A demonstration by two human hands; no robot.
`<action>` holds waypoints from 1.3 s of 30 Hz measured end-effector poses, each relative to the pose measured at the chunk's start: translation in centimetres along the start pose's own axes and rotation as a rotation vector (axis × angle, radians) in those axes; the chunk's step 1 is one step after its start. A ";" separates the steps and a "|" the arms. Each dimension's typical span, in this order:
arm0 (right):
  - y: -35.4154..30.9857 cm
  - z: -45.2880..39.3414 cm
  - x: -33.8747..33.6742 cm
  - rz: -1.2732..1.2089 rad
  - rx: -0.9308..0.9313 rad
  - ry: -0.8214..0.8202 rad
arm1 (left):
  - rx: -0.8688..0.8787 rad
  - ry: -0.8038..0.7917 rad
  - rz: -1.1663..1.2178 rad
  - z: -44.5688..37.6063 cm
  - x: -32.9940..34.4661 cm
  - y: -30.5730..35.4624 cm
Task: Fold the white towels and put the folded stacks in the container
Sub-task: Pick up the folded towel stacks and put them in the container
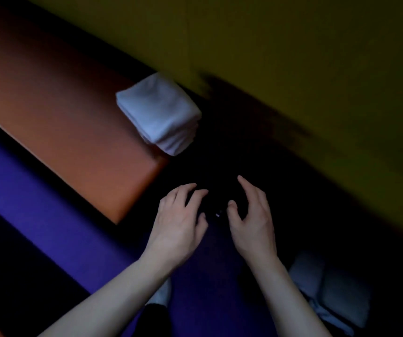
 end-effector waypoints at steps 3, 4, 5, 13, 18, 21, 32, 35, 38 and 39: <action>-3.5 -3.5 3.7 0.007 -0.034 -0.021 | -0.051 0.023 -0.017 -1.3 -2.8 -5.3; -4.5 -4.9 4.8 0.014 -0.042 -0.029 | -0.068 0.035 -0.022 -2.0 -3.5 -6.9; -5.3 -6.4 5.8 0.023 -0.050 -0.035 | -0.082 0.047 -0.025 -2.7 -4.1 -8.4; -9.7 -21.6 10.2 0.147 -0.198 -0.034 | -0.146 0.150 0.033 -12.3 -5.5 -16.2; -11.8 -29.6 13.2 0.326 -0.375 -0.130 | -0.248 0.172 0.043 -16.8 -4.0 -20.1; -10.8 -32.9 15.7 0.387 -0.352 -0.303 | -0.264 0.152 0.040 -17.8 -2.5 -21.4; -5.3 -35.8 19.9 -0.033 -0.104 -0.621 | -0.381 0.214 0.812 -20.1 -0.2 -24.3; -5.3 -35.8 20.0 -0.057 -0.070 -0.642 | -0.435 0.210 0.931 -20.6 0.0 -23.9; -5.8 -35.9 19.9 -0.058 -0.032 -0.662 | -0.477 0.192 1.009 -20.7 0.5 -23.8; -6.1 -35.8 19.8 -0.054 -0.031 -0.657 | -0.479 0.193 1.024 -20.7 0.4 -23.8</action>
Point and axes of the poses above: each hand's wrist, its own z-axis away from the middle knuckle, its own x-axis out of the palm, y = z × x, the point moved 8 cm from there along -z, towards the middle knuckle, and after that the axes turned 4 degrees about -y, right-handed, at the moved point
